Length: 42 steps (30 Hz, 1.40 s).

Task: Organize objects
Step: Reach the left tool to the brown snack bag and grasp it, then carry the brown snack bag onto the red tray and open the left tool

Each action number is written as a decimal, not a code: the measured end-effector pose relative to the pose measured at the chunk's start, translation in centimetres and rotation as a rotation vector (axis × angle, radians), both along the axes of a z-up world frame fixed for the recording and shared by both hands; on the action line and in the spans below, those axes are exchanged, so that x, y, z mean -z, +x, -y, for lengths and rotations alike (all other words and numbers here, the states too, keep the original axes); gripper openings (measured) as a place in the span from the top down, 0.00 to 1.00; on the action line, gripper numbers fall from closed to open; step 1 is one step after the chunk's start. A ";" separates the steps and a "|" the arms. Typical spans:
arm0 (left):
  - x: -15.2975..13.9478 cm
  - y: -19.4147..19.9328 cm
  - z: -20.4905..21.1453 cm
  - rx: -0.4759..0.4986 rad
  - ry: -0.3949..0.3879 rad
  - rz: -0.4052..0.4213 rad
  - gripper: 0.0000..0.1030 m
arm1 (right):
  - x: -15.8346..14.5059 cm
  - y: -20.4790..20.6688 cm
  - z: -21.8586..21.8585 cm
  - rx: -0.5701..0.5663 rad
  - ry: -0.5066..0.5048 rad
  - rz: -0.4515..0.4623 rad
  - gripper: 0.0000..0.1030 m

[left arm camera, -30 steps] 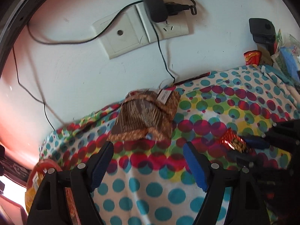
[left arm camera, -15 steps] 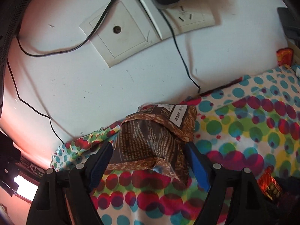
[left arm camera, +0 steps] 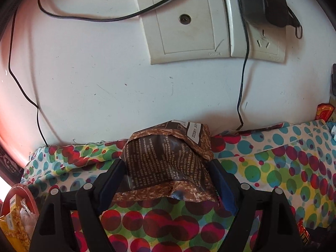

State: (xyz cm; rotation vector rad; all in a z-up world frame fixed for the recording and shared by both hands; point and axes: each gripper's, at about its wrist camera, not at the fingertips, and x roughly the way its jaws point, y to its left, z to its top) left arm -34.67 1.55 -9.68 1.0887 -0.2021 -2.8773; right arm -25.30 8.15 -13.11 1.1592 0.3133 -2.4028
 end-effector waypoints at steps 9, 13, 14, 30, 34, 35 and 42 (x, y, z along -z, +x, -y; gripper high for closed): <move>0.2 -0.2 2.0 0.022 0.096 -0.013 0.16 | 0.1 0.3 0.4 -0.012 0.006 -0.004 0.72; 0.6 -0.9 1.6 0.016 0.051 0.014 0.10 | 0.2 0.4 0.4 -0.012 0.006 -0.005 0.70; 1.1 -1.5 1.4 -0.009 0.017 0.047 0.09 | 0.2 0.4 0.4 -0.011 0.007 -0.005 0.70; 1.8 -2.5 6.9 -0.075 0.266 0.068 0.30 | -0.1 0.1 0.5 -0.013 0.008 -0.004 0.69; 1.7 -2.2 7.1 -0.075 0.268 0.065 0.31 | -0.2 0.0 0.5 -0.013 0.005 -0.002 0.69; 1.6 -2.2 7.2 -0.072 0.274 0.068 0.31 | -0.2 0.0 0.4 -0.014 0.007 -0.003 0.69; 0.2 2.8 7.2 -0.064 0.318 0.073 0.31 | -0.2 0.0 0.3 -0.015 0.009 -0.004 0.68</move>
